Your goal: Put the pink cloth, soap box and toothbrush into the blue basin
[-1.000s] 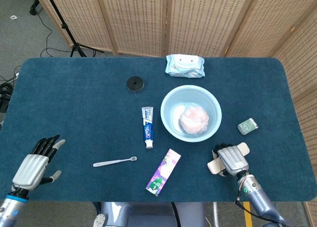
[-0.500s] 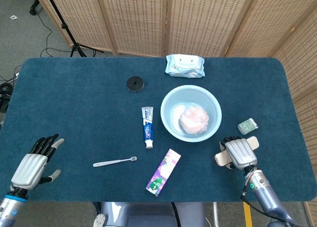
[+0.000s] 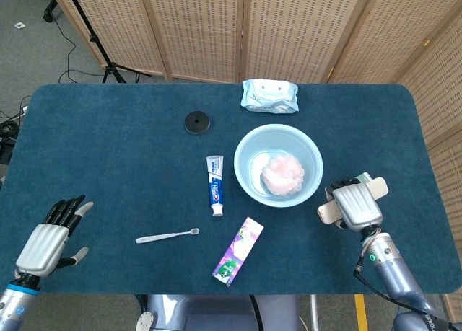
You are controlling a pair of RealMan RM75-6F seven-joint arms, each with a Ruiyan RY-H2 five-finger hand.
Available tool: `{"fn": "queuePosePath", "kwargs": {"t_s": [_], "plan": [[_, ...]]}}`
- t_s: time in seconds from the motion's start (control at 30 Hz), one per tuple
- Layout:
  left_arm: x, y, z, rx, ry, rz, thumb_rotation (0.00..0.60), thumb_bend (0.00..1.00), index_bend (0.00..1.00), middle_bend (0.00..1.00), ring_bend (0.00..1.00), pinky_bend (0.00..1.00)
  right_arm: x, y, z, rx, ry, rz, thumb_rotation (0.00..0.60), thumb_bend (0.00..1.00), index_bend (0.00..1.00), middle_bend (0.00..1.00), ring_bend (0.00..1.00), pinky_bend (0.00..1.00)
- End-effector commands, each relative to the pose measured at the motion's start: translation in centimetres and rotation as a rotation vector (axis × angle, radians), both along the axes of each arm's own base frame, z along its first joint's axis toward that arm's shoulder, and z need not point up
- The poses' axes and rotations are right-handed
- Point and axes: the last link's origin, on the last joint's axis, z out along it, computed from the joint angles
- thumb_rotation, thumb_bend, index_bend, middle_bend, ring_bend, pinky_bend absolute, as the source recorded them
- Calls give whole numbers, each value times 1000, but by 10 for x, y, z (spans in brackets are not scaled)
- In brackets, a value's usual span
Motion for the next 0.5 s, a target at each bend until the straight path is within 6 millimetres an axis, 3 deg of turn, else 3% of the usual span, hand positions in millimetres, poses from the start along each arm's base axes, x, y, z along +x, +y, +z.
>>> {"fn": "queuePosePath", "kwargs": {"t_s": [0.03, 0.33, 0.5], "plan": [[0, 0, 0, 1, -1, 0, 600, 245, 0, 0, 0, 0, 16, -4, 2, 3, 7, 37, 600, 156, 699, 372, 337, 395], [-1, 1, 4, 13, -11, 8, 600, 245, 0, 0, 0, 0, 55, -17, -10, 35, 8, 104, 600, 156, 702, 373, 339, 395], [-4, 3, 6, 17, -15, 16, 600, 244, 0, 0, 0, 0, 80, -34, -24, 45, 3, 136, 600, 156, 703, 374, 339, 395]]}}
